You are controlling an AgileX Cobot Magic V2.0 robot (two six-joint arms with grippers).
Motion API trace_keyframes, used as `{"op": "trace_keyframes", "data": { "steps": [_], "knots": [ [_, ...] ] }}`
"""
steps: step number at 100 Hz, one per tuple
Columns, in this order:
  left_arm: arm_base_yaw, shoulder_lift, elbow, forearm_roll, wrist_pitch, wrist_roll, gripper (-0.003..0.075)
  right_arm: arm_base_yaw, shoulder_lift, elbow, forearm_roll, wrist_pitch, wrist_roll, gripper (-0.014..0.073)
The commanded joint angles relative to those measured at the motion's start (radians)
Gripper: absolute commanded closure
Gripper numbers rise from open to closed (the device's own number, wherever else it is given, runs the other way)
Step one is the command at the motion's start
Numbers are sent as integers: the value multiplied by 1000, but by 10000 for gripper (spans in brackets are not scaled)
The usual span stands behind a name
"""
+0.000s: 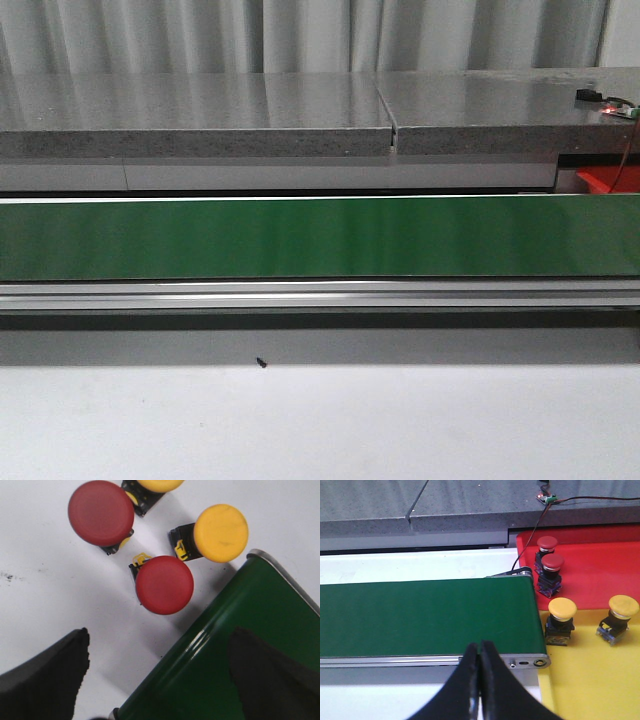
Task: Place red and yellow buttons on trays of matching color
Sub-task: 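Move the left gripper down over the red buttons beside the belt, then grasp a red button with the left gripper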
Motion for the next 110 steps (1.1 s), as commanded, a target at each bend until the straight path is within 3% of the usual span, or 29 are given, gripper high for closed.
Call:
{"op": "trace_keyframes", "data": {
  "steps": [1,72,81,101,110],
  "knots": [
    [2,-9,-61,-20,2,-22,198,-1,4,-21,-1,-70,-4,652],
    [2,108,-129,-34,-3,-46,211,-1,4,-21,-1,-70,-4,652],
    [2,112,-129,-34,-8,-46,267,-1,4,-21,-1,-70,-4,652],
    [2,114,-129,-33,-14,-38,481,-1,4,-21,-1,-70,-4,652],
    [2,114,-129,-33,-14,-25,533,-1,4,-21,-1,-70,-4,652]
  ]
}}
